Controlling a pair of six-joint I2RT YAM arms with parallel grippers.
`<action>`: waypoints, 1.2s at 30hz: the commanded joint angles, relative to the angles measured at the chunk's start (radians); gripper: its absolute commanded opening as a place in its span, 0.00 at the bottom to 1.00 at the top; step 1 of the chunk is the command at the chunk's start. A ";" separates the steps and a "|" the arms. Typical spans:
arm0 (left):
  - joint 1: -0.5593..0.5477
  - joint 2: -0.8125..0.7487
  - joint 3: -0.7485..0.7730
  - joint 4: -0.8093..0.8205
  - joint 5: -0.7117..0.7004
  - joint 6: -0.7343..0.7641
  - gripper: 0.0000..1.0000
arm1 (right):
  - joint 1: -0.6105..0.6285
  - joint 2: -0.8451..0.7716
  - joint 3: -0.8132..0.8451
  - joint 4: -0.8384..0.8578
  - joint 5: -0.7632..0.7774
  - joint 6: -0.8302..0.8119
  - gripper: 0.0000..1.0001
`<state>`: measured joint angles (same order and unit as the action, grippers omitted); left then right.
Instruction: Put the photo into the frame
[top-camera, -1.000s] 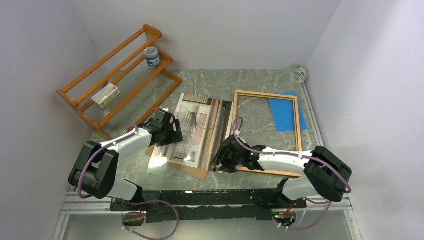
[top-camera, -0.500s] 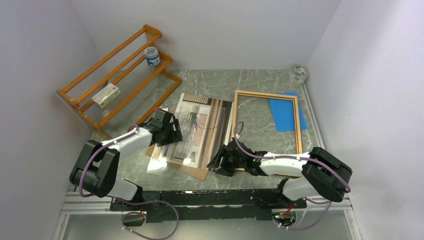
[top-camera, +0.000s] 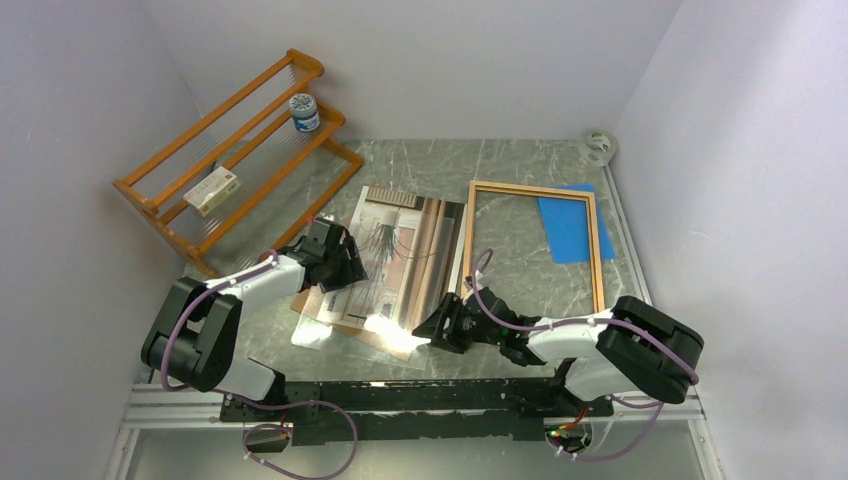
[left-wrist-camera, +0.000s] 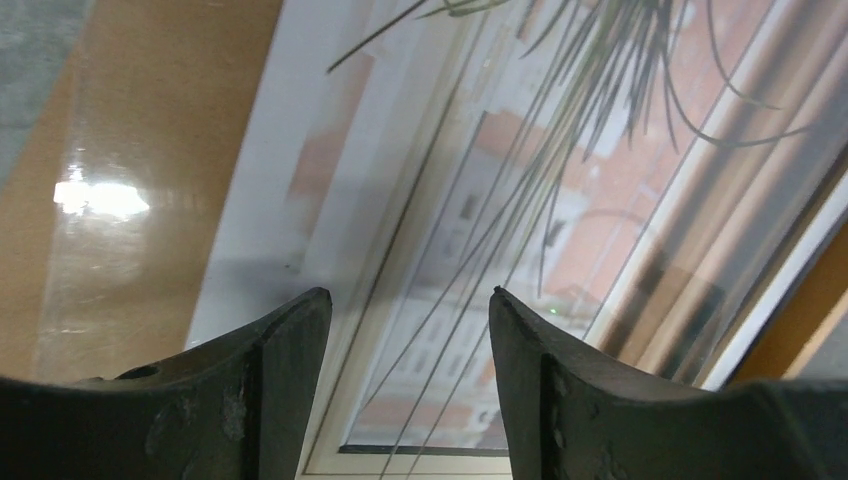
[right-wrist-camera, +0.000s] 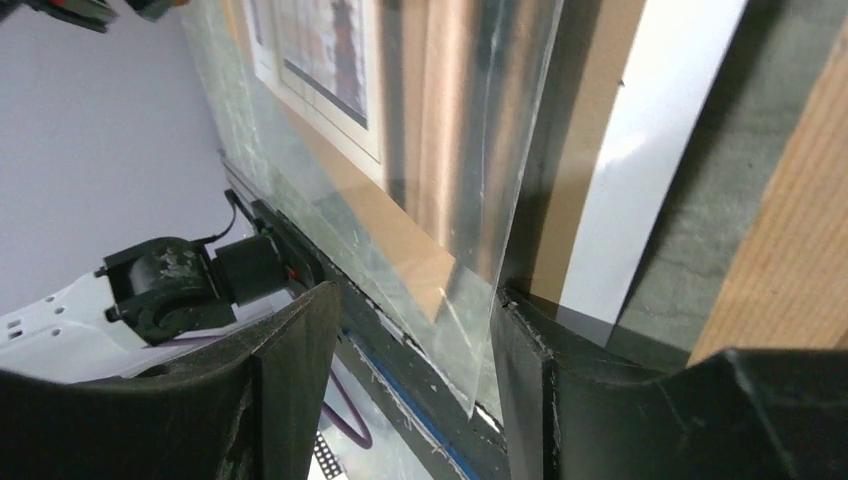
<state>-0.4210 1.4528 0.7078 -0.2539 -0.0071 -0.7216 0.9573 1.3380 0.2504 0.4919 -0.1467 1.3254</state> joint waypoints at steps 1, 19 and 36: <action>-0.013 0.073 -0.080 -0.089 0.100 -0.052 0.66 | -0.016 -0.030 -0.013 0.202 0.053 -0.040 0.59; -0.013 0.033 -0.074 -0.040 0.143 -0.027 0.64 | -0.109 0.206 0.059 0.438 0.021 0.014 0.35; -0.013 -0.229 0.044 -0.153 0.172 -0.039 0.86 | -0.310 0.069 0.412 -0.150 -0.071 -0.306 0.00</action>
<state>-0.4290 1.3094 0.6659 -0.3279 0.1356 -0.7559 0.6876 1.5581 0.5228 0.5804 -0.2077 1.1706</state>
